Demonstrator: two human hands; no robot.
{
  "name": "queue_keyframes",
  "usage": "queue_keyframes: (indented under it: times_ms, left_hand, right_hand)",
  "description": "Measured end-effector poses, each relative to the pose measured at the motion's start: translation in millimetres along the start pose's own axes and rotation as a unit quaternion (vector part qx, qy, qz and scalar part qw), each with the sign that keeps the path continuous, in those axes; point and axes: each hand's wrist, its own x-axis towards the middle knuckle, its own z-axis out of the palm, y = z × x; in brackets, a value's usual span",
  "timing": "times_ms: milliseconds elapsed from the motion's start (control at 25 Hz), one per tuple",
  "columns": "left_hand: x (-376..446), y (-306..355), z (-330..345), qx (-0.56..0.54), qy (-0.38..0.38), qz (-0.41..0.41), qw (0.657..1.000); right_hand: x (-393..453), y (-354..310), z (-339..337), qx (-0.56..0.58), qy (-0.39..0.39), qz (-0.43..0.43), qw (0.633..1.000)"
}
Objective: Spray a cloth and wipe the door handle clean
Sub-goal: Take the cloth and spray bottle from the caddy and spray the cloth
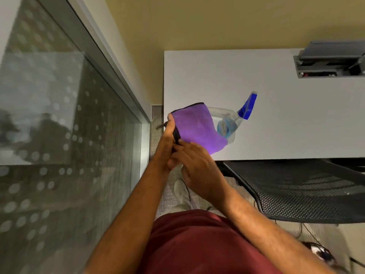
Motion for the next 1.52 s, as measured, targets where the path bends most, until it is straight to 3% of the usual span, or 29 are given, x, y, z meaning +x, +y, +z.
queue_keyframes:
  times_ms: [160, 360, 480, 640, 720, 800, 840, 880, 1000, 1200, 1320, 1440, 1520]
  left_hand:
    - [-11, -1, -4, 0.040, 0.032, -0.024, 0.998]
    - [-18, 2, -16, 0.028, 0.011, -0.016, 0.999]
    - [-29, 9, -16, 0.025, -0.013, -0.016, 0.999]
    - [-34, 16, -23, 0.007, -0.022, -0.011, 1.000]
    - [-35, 16, -26, 0.005, -0.017, 0.004, 1.000]
    - [-38, 16, -26, 0.023, 0.007, 0.007, 1.000]
    - [-40, 16, -25, 0.035, 0.012, 0.000, 0.999]
    - [-41, 16, -25, 0.046, 0.019, -0.008, 0.999]
    - [-38, 13, -30, 0.055, 0.047, -0.014, 0.997]
    - [-37, 2, -24, 0.019, 0.067, -0.028, 0.997]
    - [-38, 2, -20, 0.015, 0.062, -0.027, 0.998]
    - [-39, 5, -22, 0.013, 0.063, -0.018, 0.998]
    - [-40, 6, -24, 0.014, 0.071, -0.014, 0.997]
  right_hand:
    - [-19, 0, 0, 0.113, -0.018, 0.008, 0.993]
    - [-20, 17, -15, 0.194, 0.123, 0.166, 0.959]
    - [-8, 26, -26, 0.257, 0.163, 0.286, 0.909]
    - [5, 36, -25, 0.395, 0.141, 0.401, 0.814]
    - [9, 40, -26, 0.520, 0.101, 0.442, 0.724]
    - [9, 43, -29, 0.640, 0.070, 0.462, 0.610]
    - [7, 45, -27, 0.670, 0.062, 0.459, 0.580]
    - [4, 50, -23, 0.665, 0.062, 0.456, 0.588]
    - [-5, 63, -15, 0.582, 0.131, 0.435, 0.674]
    - [-11, 78, -18, 0.522, 0.164, 0.419, 0.725]
    - [-16, 93, -15, 0.479, 0.190, 0.446, 0.732]
    - [-18, 115, -21, 0.413, 0.276, 0.486, 0.719]
    - [-15, 131, -28, 0.366, 0.305, 0.479, 0.737]
